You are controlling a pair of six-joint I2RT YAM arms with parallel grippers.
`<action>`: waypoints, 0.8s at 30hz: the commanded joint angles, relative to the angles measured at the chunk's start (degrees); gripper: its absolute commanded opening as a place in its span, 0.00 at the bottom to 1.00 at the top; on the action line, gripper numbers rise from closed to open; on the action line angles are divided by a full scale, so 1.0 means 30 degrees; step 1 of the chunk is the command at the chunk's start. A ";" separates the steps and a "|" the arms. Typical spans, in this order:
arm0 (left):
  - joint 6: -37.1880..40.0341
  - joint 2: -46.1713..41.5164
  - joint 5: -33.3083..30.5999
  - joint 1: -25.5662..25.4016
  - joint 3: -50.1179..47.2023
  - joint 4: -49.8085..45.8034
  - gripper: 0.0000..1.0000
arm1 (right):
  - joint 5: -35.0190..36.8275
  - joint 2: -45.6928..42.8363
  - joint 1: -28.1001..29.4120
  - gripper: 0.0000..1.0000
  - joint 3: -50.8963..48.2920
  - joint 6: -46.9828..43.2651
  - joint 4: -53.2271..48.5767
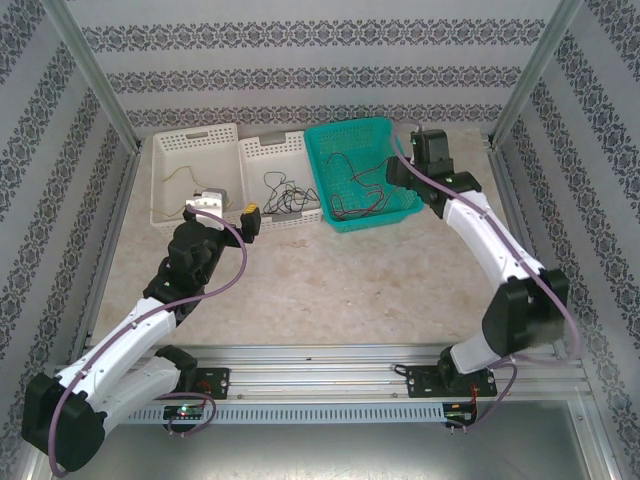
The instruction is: Untangle the cables
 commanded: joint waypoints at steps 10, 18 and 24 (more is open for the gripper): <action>0.0637 0.0350 -0.0389 -0.0503 -0.0026 0.0447 1.00 | -0.0015 -0.5734 0.0297 0.98 -0.4151 0.0572 0.2836; 0.0670 0.0746 -0.0630 -0.0580 -0.0025 0.0388 1.00 | 0.0570 -0.9372 0.0315 0.98 -0.8404 -0.0709 0.5886; 0.0833 0.0795 -0.1091 -0.0602 -0.0085 0.0417 1.00 | 0.2405 -1.1206 0.0252 0.98 -1.1577 -0.1872 0.8158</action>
